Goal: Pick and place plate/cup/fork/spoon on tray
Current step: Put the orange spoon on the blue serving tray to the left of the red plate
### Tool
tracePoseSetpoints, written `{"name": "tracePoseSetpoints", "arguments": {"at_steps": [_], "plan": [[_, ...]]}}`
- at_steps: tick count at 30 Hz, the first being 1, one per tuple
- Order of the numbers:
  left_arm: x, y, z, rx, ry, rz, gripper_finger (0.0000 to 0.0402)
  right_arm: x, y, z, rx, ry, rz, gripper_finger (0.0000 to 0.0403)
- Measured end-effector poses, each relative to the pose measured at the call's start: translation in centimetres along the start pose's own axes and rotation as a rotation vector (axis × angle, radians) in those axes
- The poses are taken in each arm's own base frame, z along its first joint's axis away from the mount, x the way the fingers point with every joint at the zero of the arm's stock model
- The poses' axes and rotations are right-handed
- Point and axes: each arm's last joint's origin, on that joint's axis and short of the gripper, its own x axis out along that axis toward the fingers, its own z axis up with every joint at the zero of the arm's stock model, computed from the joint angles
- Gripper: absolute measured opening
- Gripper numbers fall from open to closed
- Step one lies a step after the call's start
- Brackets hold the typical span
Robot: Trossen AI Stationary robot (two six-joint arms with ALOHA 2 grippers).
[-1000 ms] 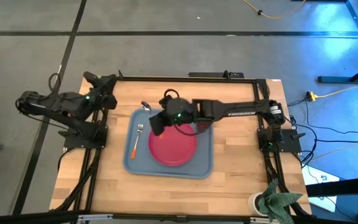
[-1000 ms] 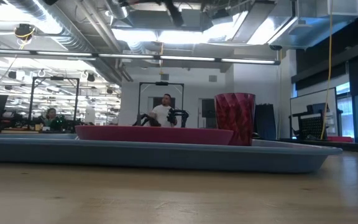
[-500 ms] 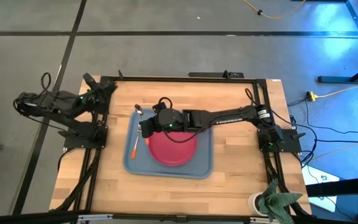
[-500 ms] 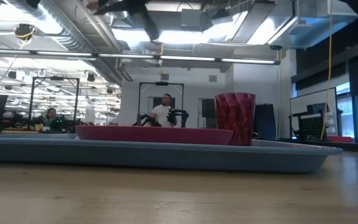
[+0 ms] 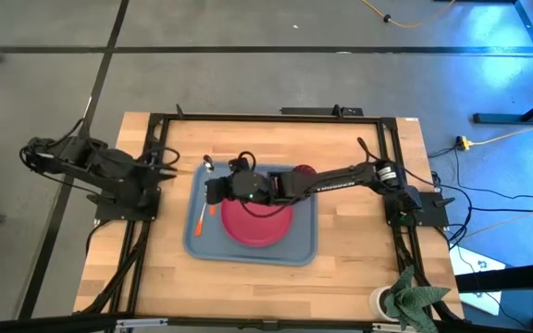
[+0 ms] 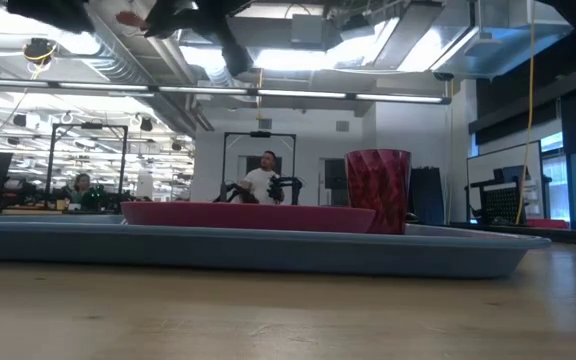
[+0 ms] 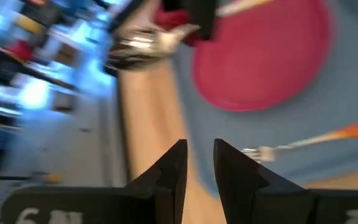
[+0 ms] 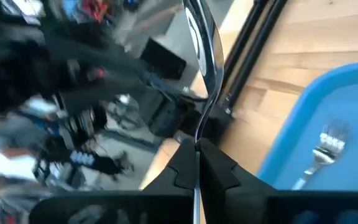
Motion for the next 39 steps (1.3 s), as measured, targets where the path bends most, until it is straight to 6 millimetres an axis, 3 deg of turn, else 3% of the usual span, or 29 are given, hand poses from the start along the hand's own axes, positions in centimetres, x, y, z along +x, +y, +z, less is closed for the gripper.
{"name": "tracePoseSetpoints", "arguments": {"at_steps": [6, 19, 39], "plan": [[-0.2, -0.7, -0.7, -0.116, 0.022, -0.158, 0.0071, 0.7, -0.4, -2.5, 0.093, -0.058, -0.026, 0.0004], [-0.2, -1.0, -0.9, -0.114, 0.029, -0.219, 0.0071, 4.3, -3.6, -6.7, 0.195, -0.054, -0.031, 0.0004], [-0.2, -1.0, -0.9, -0.164, 0.027, -0.239, 0.0071, 4.5, -5.5, -7.6, 0.215, -0.029, -0.19, 0.0004]]}}
